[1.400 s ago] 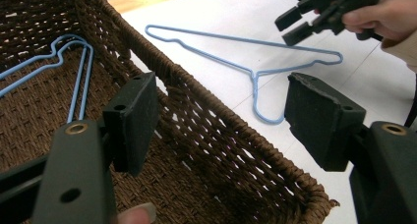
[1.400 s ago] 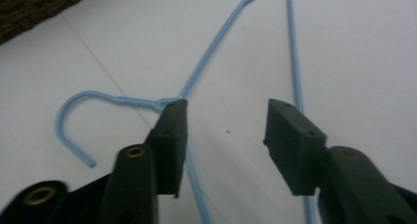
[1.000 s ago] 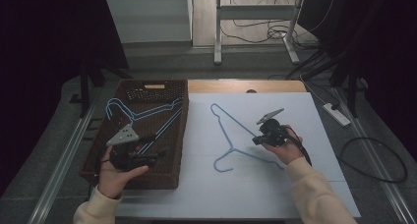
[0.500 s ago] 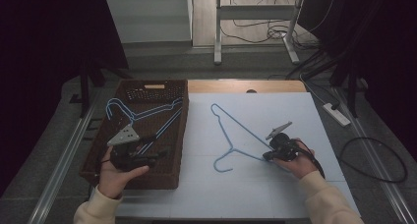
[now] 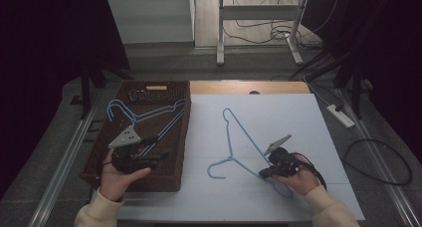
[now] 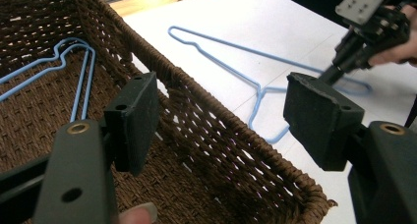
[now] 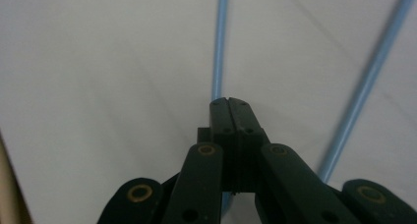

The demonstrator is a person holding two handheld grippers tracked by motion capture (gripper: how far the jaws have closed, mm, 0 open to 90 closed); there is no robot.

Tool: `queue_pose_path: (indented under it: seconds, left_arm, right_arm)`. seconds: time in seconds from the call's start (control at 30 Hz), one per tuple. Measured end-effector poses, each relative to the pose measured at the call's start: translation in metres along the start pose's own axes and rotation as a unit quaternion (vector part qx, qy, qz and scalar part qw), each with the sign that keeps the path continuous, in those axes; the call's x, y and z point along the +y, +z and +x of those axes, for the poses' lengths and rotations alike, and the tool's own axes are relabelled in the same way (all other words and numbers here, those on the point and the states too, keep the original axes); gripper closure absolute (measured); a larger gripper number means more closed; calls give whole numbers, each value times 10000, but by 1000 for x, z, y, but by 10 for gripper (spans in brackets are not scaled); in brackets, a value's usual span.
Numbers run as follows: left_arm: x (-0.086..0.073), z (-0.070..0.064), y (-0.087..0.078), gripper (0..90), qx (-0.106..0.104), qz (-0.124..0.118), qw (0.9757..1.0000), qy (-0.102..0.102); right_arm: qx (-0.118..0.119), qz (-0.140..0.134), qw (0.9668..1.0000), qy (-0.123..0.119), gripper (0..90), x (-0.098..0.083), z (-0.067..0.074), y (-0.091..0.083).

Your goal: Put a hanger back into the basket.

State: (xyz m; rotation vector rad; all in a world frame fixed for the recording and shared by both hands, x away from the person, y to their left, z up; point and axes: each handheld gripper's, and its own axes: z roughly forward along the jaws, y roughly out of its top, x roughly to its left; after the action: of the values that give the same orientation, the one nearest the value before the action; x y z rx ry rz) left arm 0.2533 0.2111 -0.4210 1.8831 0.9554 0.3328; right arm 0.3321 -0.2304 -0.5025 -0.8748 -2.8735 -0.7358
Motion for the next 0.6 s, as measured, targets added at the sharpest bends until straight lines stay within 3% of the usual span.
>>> queue_pose_path:
  seconds: [0.1, 0.2, 0.23, 0.33, 0.37, 0.5, 0.6]
  left_arm:
    - [0, 0, 1, 307, -6, 21, 10000, 2]
    - [0, -1, 2, 307, -7, 19, 10000, 14]
    - [0, -1, 2, 307, -7, 21, 10000, 16]
    - [0, -1, 2, 307, -4, 20, 10000, 8]
    - [0, -1, 2, 307, 1, 24, 10000, 7]
    - [0, -1, 3, 307, -1, 26, 10000, 14]
    - [0, -1, 2, 307, 0, 22, 10000, 9]
  right_arm:
    - [139, 20, 9998, -114, 900, 1, 13, 5]
    - [97, 40, 9997, -242, 900, 4, 22, 9]
    - [363, 29, 9991, -223, 900, 5, 25, 12]
    - [286, 75, 9988, -402, 900, 10, 34, 15]
    - [447, 57, 9983, -379, 900, 11, 37, 18]
    - [398, 86, 9979, -499, 900, 15, 42, 21]
    - [238, -69, 9987, -453, 900, 23, 33, 21]
